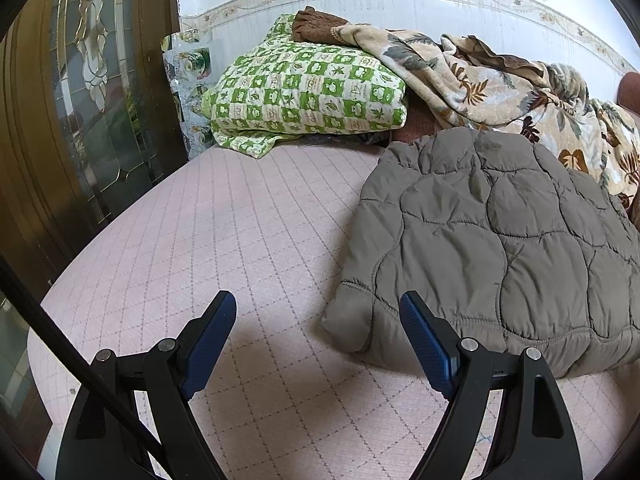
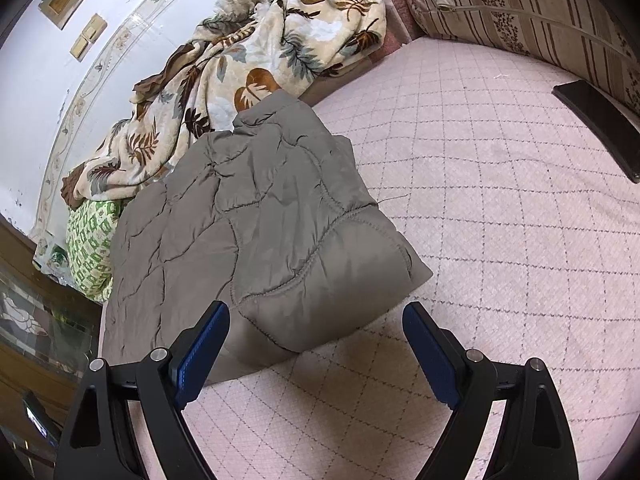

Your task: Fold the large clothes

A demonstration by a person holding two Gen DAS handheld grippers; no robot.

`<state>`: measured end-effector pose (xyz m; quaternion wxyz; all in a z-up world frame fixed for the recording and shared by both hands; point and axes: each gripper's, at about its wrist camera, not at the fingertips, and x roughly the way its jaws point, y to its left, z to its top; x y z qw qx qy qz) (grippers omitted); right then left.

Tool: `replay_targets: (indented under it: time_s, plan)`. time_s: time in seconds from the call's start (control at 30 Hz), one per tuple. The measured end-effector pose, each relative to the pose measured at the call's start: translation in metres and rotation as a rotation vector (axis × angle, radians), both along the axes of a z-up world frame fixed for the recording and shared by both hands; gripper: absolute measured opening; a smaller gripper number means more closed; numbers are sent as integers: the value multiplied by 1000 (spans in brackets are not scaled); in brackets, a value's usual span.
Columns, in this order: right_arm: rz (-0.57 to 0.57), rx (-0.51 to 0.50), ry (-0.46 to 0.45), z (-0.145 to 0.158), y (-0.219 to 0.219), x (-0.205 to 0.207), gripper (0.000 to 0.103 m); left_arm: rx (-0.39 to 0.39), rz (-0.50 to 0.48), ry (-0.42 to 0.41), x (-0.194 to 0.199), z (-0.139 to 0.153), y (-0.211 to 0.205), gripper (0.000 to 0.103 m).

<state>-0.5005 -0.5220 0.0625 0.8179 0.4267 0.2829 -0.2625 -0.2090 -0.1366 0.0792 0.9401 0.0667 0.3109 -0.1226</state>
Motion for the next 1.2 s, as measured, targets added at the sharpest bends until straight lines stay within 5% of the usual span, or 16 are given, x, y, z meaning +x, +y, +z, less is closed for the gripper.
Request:
replay_targets:
  time_s: [0.13, 0.43, 0.8, 1.2]
  plan:
    - [-11, 14, -5, -2, -2, -2, 91, -25, -12, 41, 4, -3, 2, 83]
    - [-96, 164, -95, -19, -19, -24, 91, -412, 0, 382, 40, -33, 49, 83]
    - [-168, 296, -203, -45, -30, -27, 91, -638, 10, 514, 49, -53, 61, 83]
    - [-208, 361, -245, -68, -41, 3, 93, -742, -6, 603, 67, -82, 35, 83]
